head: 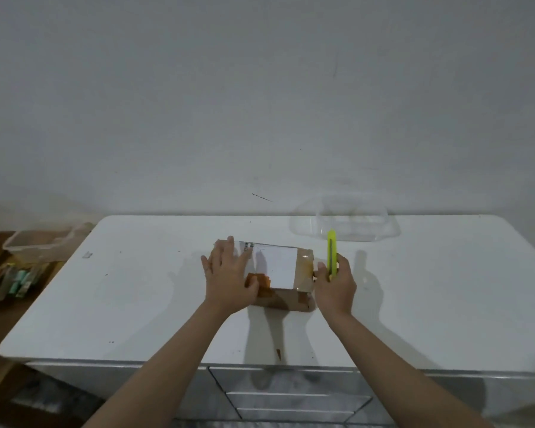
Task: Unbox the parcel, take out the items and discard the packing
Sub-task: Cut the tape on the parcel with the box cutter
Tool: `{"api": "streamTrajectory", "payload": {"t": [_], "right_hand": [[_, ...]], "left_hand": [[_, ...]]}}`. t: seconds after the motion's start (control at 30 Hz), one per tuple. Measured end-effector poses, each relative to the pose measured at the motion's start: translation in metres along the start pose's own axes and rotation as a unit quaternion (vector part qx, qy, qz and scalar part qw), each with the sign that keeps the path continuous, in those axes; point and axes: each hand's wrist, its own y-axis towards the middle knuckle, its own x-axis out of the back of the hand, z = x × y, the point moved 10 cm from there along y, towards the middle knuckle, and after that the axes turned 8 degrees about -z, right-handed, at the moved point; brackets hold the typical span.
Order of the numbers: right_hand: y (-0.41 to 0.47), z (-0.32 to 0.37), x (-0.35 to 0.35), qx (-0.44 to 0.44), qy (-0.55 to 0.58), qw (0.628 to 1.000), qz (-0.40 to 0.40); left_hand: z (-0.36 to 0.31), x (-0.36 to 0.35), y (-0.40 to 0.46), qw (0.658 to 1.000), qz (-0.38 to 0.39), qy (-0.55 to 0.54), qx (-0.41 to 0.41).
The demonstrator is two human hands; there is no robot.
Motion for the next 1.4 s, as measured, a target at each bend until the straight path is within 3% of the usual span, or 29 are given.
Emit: {"api": "streamTrajectory", "payload": {"t": [0.2,0.27,0.5,0.67,0.83,1.4], "right_hand": [[-0.001,-0.011,-0.007,-0.08,0.057,0.987,0.123],[-0.004,-0.007,-0.005,-0.084,0.068,0.984,0.142],[0.002,-0.008,0.007,-0.115,0.082,0.975,0.172],[-0.006,-0.013,0.0,-0.221,0.195,0.923,0.25],[-0.006,-0.007,0.008,-0.15,0.13,0.944,0.262],[0.009,-0.015,0.021,-0.088,0.009,0.973,0.213]], "left_hand": [[-0.053,-0.031,0.008,0.984,0.11,-0.025,-0.136],[-0.053,-0.045,0.006,0.98,0.142,-0.013,-0.14],[-0.052,-0.053,0.005,0.987,0.132,-0.002,-0.096],[-0.052,-0.053,0.006,0.987,0.124,-0.003,-0.099],[-0.051,-0.054,0.007,0.988,0.119,0.002,-0.097],[-0.054,-0.053,0.005,0.988,0.109,0.011,-0.105]]}}
